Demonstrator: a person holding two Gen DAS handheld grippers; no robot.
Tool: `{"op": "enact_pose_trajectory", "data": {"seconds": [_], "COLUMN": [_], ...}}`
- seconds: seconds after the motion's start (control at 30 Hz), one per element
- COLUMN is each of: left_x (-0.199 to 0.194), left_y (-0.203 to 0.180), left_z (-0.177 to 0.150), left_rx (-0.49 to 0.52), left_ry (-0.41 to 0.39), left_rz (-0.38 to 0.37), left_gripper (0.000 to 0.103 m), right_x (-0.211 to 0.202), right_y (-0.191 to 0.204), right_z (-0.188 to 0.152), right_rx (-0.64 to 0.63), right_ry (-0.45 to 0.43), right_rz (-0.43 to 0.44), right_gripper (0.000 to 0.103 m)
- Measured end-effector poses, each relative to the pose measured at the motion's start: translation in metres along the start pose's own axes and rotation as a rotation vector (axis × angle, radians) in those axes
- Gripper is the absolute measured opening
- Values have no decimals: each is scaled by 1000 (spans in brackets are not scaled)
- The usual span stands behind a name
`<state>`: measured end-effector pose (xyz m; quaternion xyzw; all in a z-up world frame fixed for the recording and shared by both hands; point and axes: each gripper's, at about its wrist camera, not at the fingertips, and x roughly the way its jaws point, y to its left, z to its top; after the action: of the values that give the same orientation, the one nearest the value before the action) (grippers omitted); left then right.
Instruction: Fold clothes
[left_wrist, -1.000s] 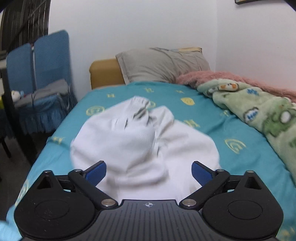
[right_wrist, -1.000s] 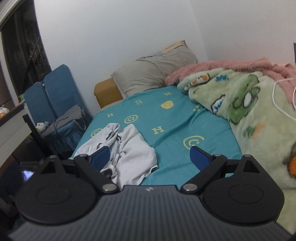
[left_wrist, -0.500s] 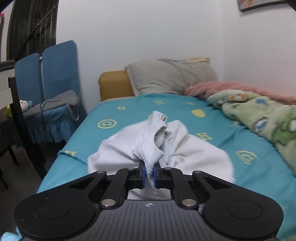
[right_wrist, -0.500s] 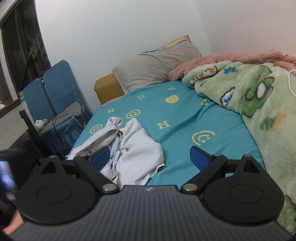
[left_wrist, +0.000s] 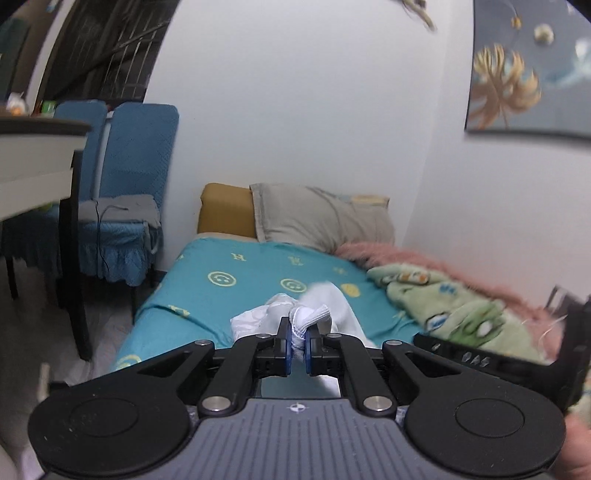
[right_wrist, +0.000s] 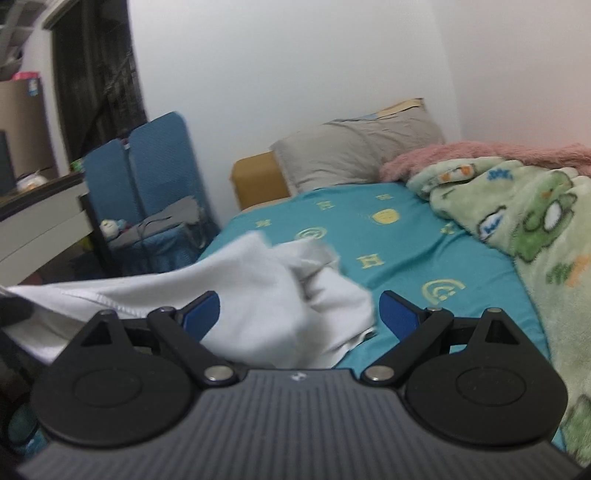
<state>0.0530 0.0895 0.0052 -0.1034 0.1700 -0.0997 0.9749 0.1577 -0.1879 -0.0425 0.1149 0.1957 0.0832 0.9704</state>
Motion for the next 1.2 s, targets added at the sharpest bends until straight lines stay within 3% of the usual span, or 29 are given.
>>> {"op": "enact_pose_trajectory", "data": {"seconds": [0.23, 0.47, 0.57, 0.87, 1.0, 1.1, 1.2], "left_x": [-6, 18, 30, 61, 59, 53, 50], "left_y": [19, 32, 39, 31, 31, 35, 38], "left_z": [-11, -24, -30, -40, -41, -38, -36], "left_rx": [-55, -51, -67, -29, -41, -74, -101], "left_ry": [28, 109, 133, 184, 170, 151, 149], "left_rz": [-41, 16, 26, 53, 70, 74, 79], "left_gripper": [7, 8, 8, 8, 8, 8, 8], "right_x": [3, 34, 50, 59, 61, 66, 70], "right_y": [54, 94, 95, 15, 7, 35, 77], "right_z": [-27, -53, -57, -37, -40, -52, -67], "right_rx": [-157, -294, -276, 141, 204, 72, -152], "right_ry": [106, 192, 200, 135, 193, 250, 281], "right_rz": [191, 260, 192, -118, -38, 71, 173], "right_gripper": [95, 95, 95, 95, 95, 95, 95]}}
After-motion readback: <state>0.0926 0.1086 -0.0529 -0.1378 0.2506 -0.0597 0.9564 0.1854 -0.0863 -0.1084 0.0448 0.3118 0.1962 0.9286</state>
